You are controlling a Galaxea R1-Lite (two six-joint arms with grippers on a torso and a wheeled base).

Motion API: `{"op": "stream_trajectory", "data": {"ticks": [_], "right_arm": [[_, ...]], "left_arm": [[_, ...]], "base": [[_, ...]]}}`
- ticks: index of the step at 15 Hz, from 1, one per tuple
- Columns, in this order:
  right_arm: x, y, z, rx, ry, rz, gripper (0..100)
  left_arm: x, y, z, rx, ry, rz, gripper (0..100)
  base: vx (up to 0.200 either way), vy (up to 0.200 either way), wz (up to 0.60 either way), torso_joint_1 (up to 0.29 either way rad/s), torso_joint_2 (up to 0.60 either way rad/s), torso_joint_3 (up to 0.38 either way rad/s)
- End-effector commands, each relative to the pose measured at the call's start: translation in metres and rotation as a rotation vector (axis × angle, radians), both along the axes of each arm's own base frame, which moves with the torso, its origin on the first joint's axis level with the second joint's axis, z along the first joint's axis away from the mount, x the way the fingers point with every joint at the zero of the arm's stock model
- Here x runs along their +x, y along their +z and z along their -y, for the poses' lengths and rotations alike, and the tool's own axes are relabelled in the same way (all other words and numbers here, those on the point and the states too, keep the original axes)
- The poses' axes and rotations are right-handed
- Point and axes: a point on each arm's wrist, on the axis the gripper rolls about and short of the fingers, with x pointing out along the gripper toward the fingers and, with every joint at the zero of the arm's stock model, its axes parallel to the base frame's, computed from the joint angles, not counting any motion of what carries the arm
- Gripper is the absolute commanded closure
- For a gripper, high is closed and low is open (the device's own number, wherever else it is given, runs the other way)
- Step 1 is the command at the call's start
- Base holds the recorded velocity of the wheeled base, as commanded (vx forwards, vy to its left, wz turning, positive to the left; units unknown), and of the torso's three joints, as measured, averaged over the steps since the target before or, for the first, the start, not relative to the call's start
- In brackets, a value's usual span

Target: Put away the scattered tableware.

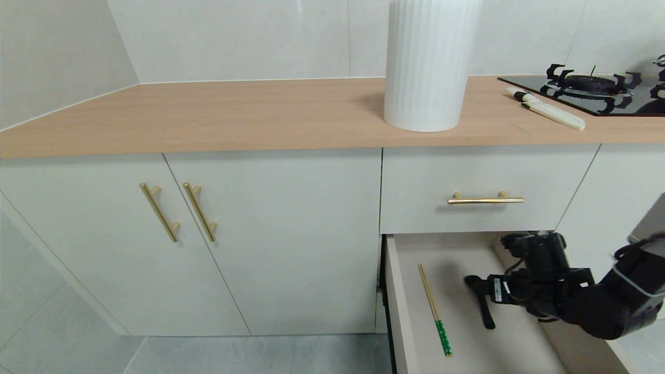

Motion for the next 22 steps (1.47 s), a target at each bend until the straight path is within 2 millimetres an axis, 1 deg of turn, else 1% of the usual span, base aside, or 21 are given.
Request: {"op": "stream_trajectory", "data": {"ticks": [1,2,4,5,6,7,14,20,22], "right_arm": [[-0.033,0.066,0.005,0.029,0.009,0.109,0],[-0.054,0.085,0.005,0.029,0.029,0.093,0],[-0.086,0.108,0.012,0.024,0.041,0.055,0],[-0.098,0.114,0.015,0.032,0.056,0.029,0],[-0.114,0.119,0.018,0.05,0.091,-0.036,0],[-0.119,0.121,0.018,0.064,0.116,-0.083,0],[-0.122,0.12,0.021,0.071,0.115,-0.115,0],[-0.128,0.117,0.018,0.054,0.14,-0.177,0],[-0.133,0.115,0.013,0.044,0.171,-0.217,0]], "left_arm": [[0.0,0.0,0.0,-0.001,0.001,0.0,0],[0.0,0.0,0.0,-0.001,0.001,0.0,0],[0.0,0.0,0.0,-0.001,-0.001,0.0,0],[0.0,0.0,0.0,-0.001,0.001,-0.001,0],[0.0,0.0,0.0,-0.001,0.001,-0.001,0],[0.0,0.0,0.0,-0.001,0.001,-0.001,0],[0.0,0.0,0.0,-0.001,0.001,-0.001,0],[0.0,0.0,0.0,-0.001,0.001,0.0,0],[0.0,0.0,0.0,-0.001,0.001,-0.001,0]], "base": [[0.0,0.0,0.0,0.0,0.0,0.0],[0.0,0.0,0.0,0.0,0.0,0.0],[0.0,0.0,0.0,0.0,0.0,0.0],[0.0,0.0,0.0,0.0,0.0,0.0],[0.0,0.0,0.0,0.0,0.0,0.0],[0.0,0.0,0.0,0.0,0.0,0.0],[0.0,0.0,0.0,0.0,0.0,0.0],[-0.2,0.0,0.0,0.002,0.0,0.004],[0.0,0.0,0.0,0.0,0.0,0.0]]}}
